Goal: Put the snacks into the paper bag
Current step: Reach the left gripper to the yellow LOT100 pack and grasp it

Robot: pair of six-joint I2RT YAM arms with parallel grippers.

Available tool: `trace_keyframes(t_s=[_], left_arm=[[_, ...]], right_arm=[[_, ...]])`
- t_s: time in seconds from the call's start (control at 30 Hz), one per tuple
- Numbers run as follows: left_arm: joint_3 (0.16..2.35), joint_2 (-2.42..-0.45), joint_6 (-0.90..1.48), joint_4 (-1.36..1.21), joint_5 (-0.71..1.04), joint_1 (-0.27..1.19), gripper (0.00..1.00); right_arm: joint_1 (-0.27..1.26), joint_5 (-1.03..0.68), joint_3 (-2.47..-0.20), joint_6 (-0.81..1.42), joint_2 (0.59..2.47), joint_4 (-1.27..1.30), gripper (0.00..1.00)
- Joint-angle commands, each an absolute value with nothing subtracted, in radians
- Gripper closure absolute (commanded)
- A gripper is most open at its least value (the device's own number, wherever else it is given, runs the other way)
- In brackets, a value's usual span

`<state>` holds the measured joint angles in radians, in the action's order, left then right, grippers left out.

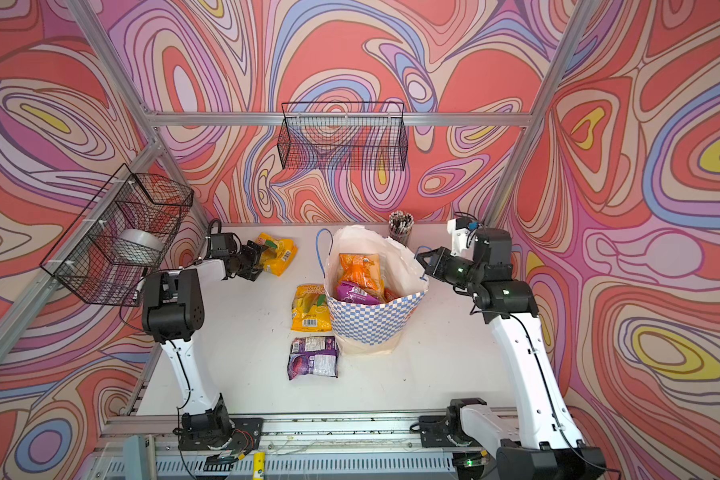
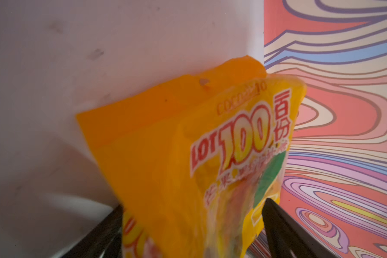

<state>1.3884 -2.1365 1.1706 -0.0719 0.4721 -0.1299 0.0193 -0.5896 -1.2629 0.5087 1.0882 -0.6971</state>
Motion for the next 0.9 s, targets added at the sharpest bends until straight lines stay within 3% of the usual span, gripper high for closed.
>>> trace_keyframes(t_s=[0.0, 0.13, 0.37, 0.5, 0.87], left_arm=[[1.389, -2.212, 1.241, -0.148, 0.484, -0.127, 0.18], [1.379, -2.231, 1.249, -0.147, 0.465, -0.116, 0.27], [1.364, -2.289, 1.310, -0.254, 0.495, -0.113, 0.51], [1.355, -2.290, 1.337, -0.348, 0.541, -0.117, 0.75], [1.205, -1.979, 1.312, -0.412, 0.530, -0.132, 0.90]], right_arm=[[0.021, -0.575, -1.249, 0.492, 1.072, -0.716, 1.00], [0.021, -0.569, -1.252, 0.493, 1.069, -0.716, 1.00], [0.021, -0.568, -1.259, 0.499, 1.065, -0.723, 1.00], [0.021, -0.566, -1.258, 0.495, 1.061, -0.730, 1.00], [0.021, -0.562, -1.259, 0.488, 1.063, -0.727, 1.00]])
